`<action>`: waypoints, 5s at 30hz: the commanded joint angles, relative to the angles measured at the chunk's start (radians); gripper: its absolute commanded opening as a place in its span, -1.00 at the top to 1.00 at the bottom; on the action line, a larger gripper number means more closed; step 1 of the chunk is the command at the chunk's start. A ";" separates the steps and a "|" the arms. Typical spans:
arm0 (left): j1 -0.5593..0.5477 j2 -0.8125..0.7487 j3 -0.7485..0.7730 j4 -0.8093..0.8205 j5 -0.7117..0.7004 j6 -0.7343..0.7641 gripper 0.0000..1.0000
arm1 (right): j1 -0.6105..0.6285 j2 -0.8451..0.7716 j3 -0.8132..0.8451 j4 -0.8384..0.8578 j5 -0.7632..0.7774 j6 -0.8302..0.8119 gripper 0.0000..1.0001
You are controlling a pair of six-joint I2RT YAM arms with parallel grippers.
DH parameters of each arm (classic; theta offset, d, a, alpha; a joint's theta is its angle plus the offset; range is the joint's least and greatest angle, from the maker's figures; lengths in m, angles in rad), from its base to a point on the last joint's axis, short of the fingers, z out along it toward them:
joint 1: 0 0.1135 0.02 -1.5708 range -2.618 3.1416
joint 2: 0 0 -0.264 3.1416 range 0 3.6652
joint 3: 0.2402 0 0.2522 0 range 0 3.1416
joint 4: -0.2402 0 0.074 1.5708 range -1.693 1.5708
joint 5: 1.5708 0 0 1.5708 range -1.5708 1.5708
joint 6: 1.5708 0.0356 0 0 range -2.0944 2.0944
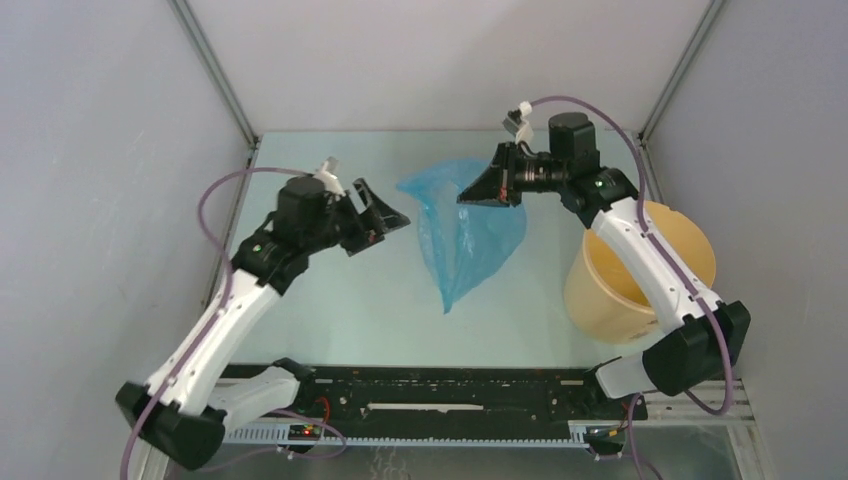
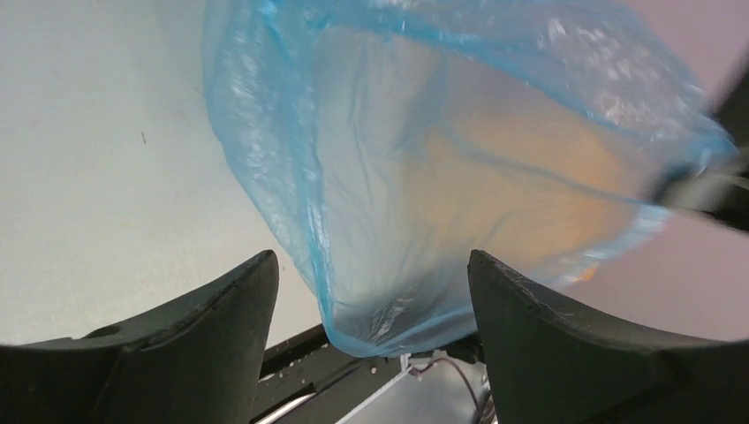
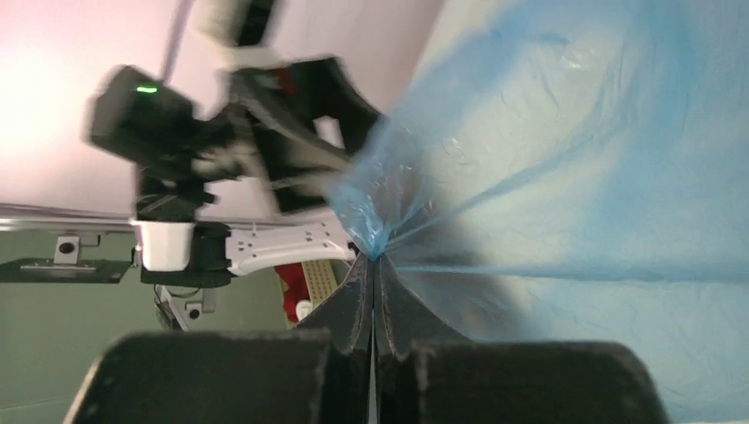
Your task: Put the trash bags into the trash bin
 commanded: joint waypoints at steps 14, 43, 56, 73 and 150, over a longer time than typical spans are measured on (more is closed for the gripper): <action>-0.181 0.147 0.098 -0.148 -0.351 0.001 -0.76 | 0.028 -0.142 0.080 0.128 0.045 0.150 1.00; -0.104 -0.007 0.041 -0.290 -0.014 0.052 -0.71 | 0.039 -0.092 0.162 0.106 0.074 0.165 1.00; -0.137 0.251 0.081 -0.376 -0.204 0.088 -0.27 | 0.039 -0.090 0.166 0.097 0.081 0.152 1.00; -0.157 0.288 0.009 -0.273 -0.163 0.116 0.40 | 0.041 -0.111 0.127 0.087 0.096 0.137 1.00; -0.093 -0.152 0.617 -0.367 -1.155 0.568 1.00 | 0.410 0.056 0.212 -0.549 0.862 -0.424 1.00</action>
